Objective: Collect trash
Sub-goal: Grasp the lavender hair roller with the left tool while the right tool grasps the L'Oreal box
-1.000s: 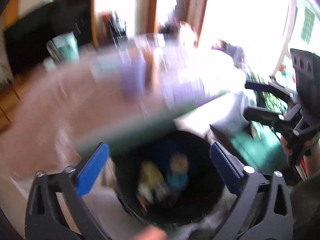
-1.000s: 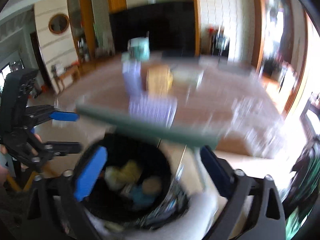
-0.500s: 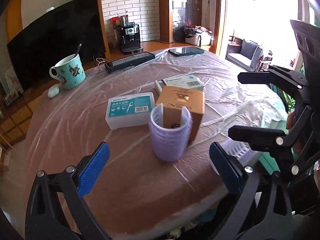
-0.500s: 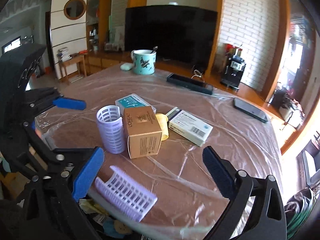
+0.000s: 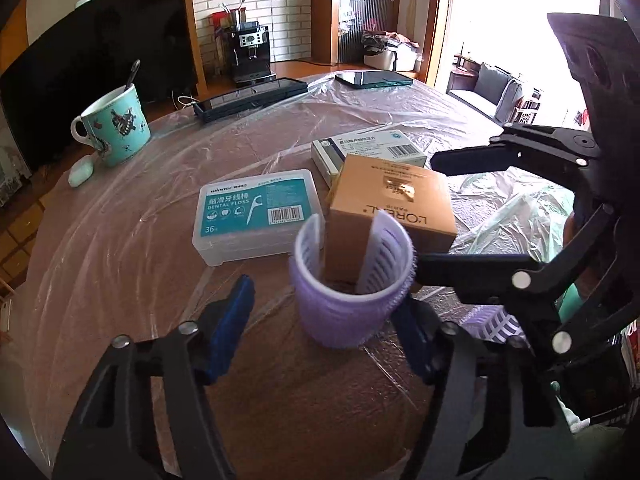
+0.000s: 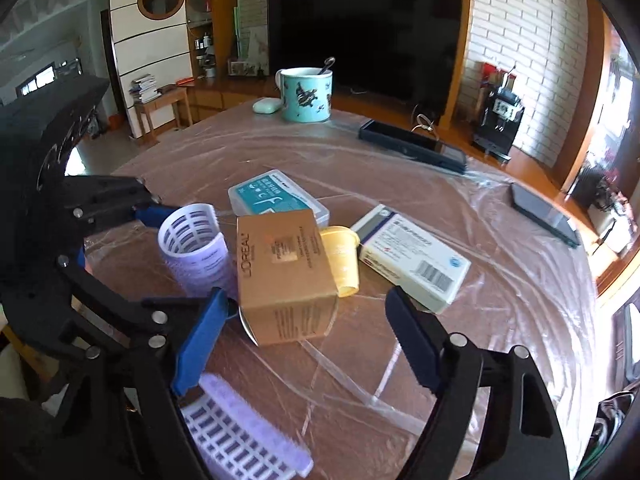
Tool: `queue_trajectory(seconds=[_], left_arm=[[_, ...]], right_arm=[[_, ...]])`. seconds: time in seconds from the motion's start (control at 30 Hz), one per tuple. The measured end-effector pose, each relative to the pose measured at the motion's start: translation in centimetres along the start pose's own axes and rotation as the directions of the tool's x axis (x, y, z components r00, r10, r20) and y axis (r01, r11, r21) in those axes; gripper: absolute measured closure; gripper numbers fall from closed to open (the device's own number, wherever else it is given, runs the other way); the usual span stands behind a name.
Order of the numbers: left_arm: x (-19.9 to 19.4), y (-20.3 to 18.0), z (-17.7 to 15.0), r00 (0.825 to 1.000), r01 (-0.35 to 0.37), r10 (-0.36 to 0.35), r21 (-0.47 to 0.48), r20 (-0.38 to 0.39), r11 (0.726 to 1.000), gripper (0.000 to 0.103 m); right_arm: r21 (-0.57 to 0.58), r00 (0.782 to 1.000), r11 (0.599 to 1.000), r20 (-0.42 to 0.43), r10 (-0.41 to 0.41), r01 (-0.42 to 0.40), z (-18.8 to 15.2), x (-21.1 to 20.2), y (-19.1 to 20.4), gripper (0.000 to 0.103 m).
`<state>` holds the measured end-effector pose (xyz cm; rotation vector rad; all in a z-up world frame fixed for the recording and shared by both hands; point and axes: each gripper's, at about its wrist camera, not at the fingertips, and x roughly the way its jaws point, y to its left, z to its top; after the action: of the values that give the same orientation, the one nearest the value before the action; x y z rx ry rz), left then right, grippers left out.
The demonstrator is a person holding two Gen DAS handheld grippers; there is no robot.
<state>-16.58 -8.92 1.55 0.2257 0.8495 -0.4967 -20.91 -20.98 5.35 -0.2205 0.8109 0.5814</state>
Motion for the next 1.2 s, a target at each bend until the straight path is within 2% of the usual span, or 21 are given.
queue_trajectory(seconds=[0.2,0.33,0.7,1.2], left_arm=[[-0.1,1.1,0.1,0.999,0.045,-0.045,-0.053,-0.011,0.998,0.057],[-0.2,1.5,-0.1,0.998,0.055,-0.056,-0.073,-0.010,0.996,0.058],[-1.0,2.7,-0.7,0.998,0.069,-0.068,-0.167,0.015,0.983,0.059],[-2.7,2.3,-1.1,0.998,0.062,-0.056,-0.197,0.035,0.978,0.059]], right_arm=[[0.052,0.997,0.996,-0.019,0.068,-0.067,0.6,1.4,-0.2,0.039],[0.072,0.997,0.994,-0.016,0.078,-0.077,0.6,1.5,-0.1,0.055],[0.168,0.993,0.980,0.066,0.099,-0.109,0.2,-0.6,-0.5,0.057],[0.274,0.992,0.957,0.105,0.066,-0.093,-1.2,-3.3,-1.9,0.057]])
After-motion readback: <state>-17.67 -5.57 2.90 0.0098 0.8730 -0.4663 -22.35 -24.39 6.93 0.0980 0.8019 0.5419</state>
